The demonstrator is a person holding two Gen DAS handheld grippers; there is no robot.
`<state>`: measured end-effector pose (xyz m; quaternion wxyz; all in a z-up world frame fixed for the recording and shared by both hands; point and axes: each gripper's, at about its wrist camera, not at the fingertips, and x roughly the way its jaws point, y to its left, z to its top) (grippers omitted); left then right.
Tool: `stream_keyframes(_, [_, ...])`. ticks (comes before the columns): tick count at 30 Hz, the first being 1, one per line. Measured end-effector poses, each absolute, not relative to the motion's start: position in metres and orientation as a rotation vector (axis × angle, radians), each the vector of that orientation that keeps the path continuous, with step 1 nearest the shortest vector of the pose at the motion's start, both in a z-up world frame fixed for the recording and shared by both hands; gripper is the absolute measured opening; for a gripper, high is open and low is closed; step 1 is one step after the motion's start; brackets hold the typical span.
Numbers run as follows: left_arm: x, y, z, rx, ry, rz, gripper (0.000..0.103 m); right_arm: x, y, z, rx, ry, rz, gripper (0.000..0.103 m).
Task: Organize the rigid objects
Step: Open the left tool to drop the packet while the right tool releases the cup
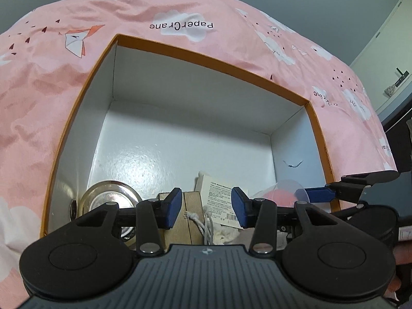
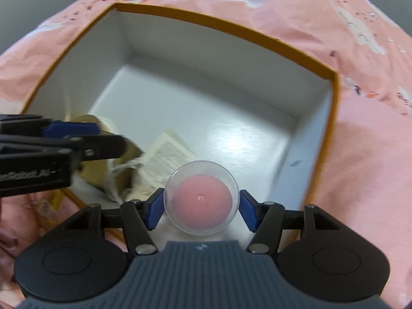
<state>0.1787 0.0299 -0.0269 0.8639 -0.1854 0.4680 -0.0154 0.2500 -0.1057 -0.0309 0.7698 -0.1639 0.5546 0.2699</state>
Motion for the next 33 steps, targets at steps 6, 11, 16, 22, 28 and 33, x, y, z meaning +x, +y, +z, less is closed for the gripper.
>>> stream_keyframes(6, [0.176, 0.027, -0.027, -0.371, 0.975, -0.033, 0.052, 0.250, -0.113, -0.036, -0.355, 1.222, 0.588, 0.061])
stream_keyframes(11, [0.173, 0.023, -0.029, -0.360, 0.983, -0.035, 0.052, 0.248, -0.111, -0.037, -0.360, 1.232, 0.589, 0.062])
stream_keyframes(16, [0.172, 0.020, -0.029, -0.351, 0.986, -0.041, 0.052, 0.245, -0.112, -0.032, -0.359, 1.215, 0.579, 0.078])
stream_keyframes(22, [0.169, 0.019, -0.026, -0.346, 0.976, -0.050, 0.053, 0.240, -0.115, -0.022, -0.357, 1.188, 0.584, 0.078])
stream_keyframes(28, [0.160, 0.009, -0.013, -0.288, 0.929, -0.079, 0.058, 0.227, -0.116, -0.010, -0.338, 1.147, 0.583, 0.078])
stream_keyframes(33, [0.149, 0.000, 0.001, -0.242, 0.857, -0.089, 0.058, 0.210, -0.119, 0.004, -0.317, 1.089, 0.562, 0.078])
